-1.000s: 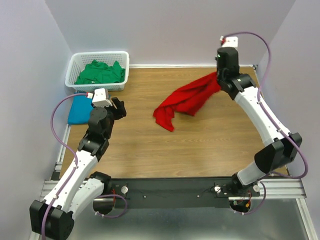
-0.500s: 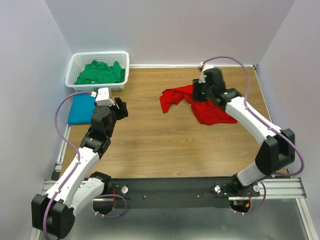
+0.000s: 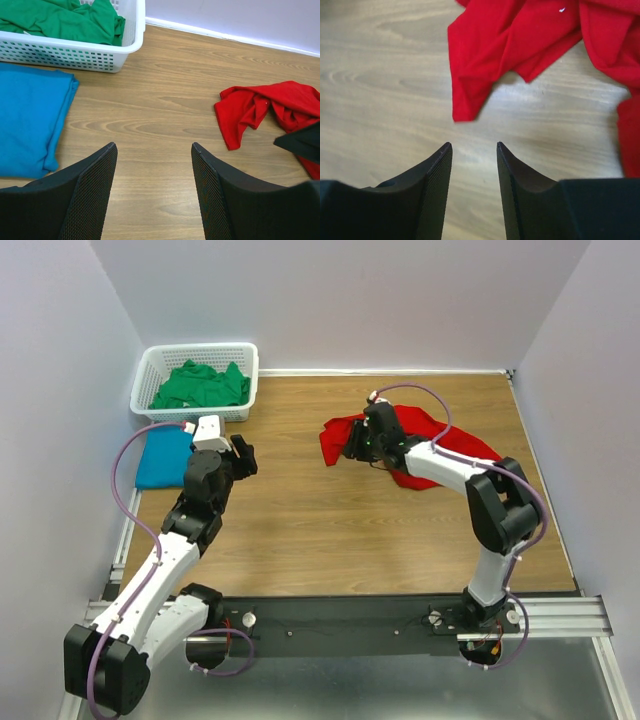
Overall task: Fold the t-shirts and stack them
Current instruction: Flatten the tshirt out
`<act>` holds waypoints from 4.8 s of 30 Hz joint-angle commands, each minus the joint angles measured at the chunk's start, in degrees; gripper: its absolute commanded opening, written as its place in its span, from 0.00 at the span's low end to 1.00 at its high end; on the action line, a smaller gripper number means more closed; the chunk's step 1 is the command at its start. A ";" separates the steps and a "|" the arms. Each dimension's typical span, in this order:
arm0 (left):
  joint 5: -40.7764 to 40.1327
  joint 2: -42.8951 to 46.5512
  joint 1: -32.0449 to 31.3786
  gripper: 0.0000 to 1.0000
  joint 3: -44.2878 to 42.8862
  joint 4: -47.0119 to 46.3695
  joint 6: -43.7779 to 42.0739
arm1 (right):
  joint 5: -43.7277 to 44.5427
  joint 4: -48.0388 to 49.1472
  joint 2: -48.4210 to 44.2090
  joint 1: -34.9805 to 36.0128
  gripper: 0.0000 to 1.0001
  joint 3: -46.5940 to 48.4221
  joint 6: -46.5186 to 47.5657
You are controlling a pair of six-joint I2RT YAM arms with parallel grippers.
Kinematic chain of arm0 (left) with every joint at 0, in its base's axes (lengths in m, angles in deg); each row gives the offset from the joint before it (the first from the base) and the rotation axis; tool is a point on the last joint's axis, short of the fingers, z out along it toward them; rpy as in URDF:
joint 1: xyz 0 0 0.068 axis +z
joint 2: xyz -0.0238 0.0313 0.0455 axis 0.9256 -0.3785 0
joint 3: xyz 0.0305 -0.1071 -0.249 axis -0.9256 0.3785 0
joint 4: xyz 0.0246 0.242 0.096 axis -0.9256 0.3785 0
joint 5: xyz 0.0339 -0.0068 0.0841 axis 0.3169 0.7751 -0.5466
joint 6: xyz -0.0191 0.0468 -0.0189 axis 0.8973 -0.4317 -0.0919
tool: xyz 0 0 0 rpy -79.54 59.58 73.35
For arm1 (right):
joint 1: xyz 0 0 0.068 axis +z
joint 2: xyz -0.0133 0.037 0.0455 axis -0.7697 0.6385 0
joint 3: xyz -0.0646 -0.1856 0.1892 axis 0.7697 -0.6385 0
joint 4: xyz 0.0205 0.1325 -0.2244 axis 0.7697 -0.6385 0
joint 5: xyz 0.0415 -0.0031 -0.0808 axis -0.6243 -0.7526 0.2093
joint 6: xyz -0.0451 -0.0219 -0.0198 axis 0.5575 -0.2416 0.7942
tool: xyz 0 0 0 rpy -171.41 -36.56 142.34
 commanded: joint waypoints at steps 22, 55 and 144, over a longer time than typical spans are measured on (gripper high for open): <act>1.82 -0.12 0.26 0.69 -1.61 0.46 0.05 | 16.36 10.44 16.40 0.75 0.55 9.09 -25.86; 2.44 -2.67 0.26 0.69 -1.87 1.25 -0.04 | 11.39 -16.43 -10.40 7.75 0.37 -7.98 1.11; 3.93 -46.18 -20.22 0.45 -22.35 31.30 14.46 | 32.27 -16.72 -40.37 2.07 0.88 -25.63 5.87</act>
